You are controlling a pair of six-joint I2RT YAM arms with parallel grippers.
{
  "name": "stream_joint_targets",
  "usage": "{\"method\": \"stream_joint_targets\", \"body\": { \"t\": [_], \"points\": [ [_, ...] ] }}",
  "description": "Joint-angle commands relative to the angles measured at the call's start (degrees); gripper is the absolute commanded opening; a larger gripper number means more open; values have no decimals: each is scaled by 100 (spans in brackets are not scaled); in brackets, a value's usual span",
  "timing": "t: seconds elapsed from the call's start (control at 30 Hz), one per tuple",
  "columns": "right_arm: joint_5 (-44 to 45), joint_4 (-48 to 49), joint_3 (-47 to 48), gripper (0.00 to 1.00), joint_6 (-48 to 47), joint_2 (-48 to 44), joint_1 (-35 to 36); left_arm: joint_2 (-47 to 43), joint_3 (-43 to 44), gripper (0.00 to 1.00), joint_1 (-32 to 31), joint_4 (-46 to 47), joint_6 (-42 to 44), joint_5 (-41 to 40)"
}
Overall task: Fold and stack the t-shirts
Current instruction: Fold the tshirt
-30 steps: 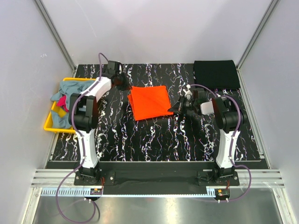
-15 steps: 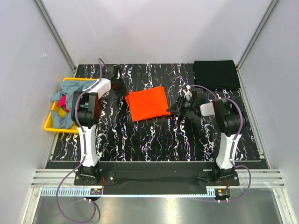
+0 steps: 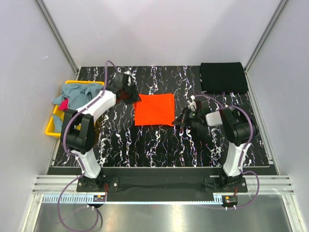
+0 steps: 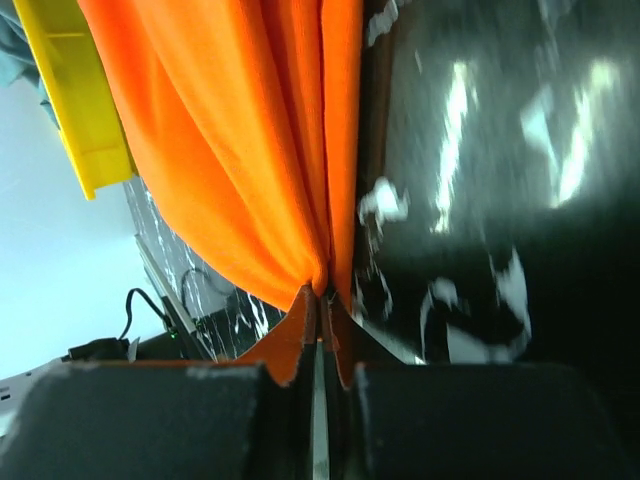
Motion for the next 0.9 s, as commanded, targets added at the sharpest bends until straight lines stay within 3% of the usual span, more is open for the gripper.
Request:
{"method": "stream_joint_targets", "body": {
  "t": [0.0, 0.13, 0.27, 0.37, 0.53, 0.7, 0.87],
  "points": [
    [457, 121, -420, 3, -20, -495, 51, -317, -875, 36, -278, 273, -155, 120],
    [582, 50, -851, 4, 68, -855, 69, -239, -1413, 33, -304, 309, -331, -170],
    [774, -334, -1080, 26, 24, -1347, 77, -273, -1703, 31, -313, 212, -472, -741],
    [959, -940, -940, 39, -177, -1707, 60, -510, -1573, 35, -322, 238, -446, -575],
    [1425, -1881, 34, 47, -731, -1779, -19, -520, -941, 40, -251, 230, -165, -48],
    [995, -2181, 1255, 49, -1284, -1139, -309, -222, -631, 39, -383, 422, -33, 664],
    [1135, -2472, 2353, 53, -1768, -454, -406, 341, -166, 38, -436, 739, 38, 884]
  ]
}}
